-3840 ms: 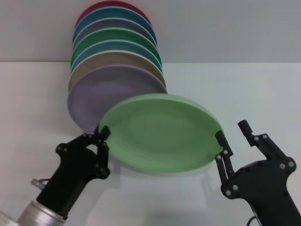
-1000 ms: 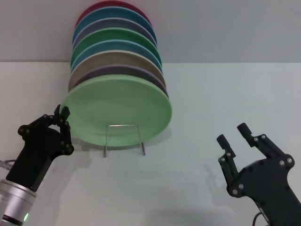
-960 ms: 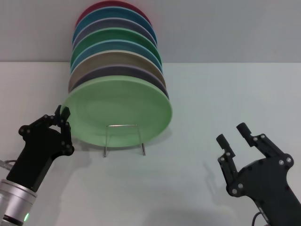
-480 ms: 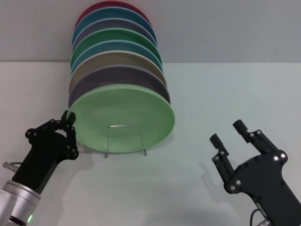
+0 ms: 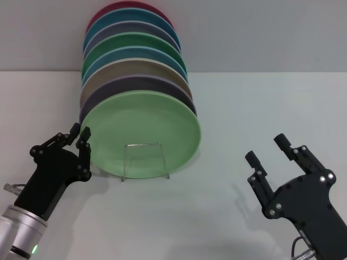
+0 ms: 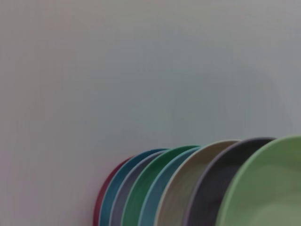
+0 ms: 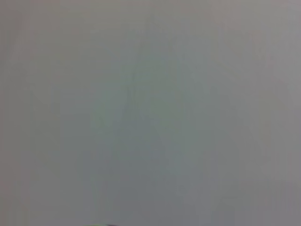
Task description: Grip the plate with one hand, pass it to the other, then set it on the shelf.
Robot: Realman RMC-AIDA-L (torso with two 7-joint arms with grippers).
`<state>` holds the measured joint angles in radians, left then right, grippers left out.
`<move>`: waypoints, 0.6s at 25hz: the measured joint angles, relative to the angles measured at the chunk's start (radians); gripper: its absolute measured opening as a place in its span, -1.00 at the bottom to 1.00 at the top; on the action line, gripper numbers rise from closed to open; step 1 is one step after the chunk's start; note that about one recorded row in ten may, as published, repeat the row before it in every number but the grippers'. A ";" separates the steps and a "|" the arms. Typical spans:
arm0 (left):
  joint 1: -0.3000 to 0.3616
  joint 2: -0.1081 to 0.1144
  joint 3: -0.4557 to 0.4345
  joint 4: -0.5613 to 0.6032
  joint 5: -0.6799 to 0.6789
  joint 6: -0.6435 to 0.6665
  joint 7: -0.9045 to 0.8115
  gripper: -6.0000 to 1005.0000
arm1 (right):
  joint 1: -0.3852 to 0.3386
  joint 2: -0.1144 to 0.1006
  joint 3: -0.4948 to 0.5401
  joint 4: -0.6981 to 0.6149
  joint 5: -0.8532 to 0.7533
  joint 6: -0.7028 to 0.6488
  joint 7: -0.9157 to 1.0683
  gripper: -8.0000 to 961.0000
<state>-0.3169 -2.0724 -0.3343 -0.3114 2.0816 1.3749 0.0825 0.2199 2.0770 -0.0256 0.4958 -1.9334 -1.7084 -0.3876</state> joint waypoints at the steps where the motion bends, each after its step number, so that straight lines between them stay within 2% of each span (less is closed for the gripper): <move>1: 0.002 0.000 0.000 0.000 0.000 0.006 0.000 -0.80 | 0.000 0.000 0.003 -0.002 0.000 0.000 0.003 0.03; 7: 0.032 0.001 0.000 -0.003 0.000 0.084 -0.006 -0.60 | 0.002 0.000 0.029 -0.020 0.000 0.008 0.032 0.06; 13: 0.124 0.003 0.026 0.000 -0.001 0.317 -0.042 -0.14 | -0.003 -0.001 0.094 -0.059 0.003 0.015 0.115 0.09; 15: 0.130 0.003 0.024 0.000 -0.002 0.328 -0.055 -0.03 | -0.001 -0.002 0.100 -0.077 0.005 0.018 0.157 0.10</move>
<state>-0.1871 -2.0692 -0.3100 -0.3114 2.0797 1.7032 0.0271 0.2187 2.0746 0.0748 0.4191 -1.9281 -1.6906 -0.2302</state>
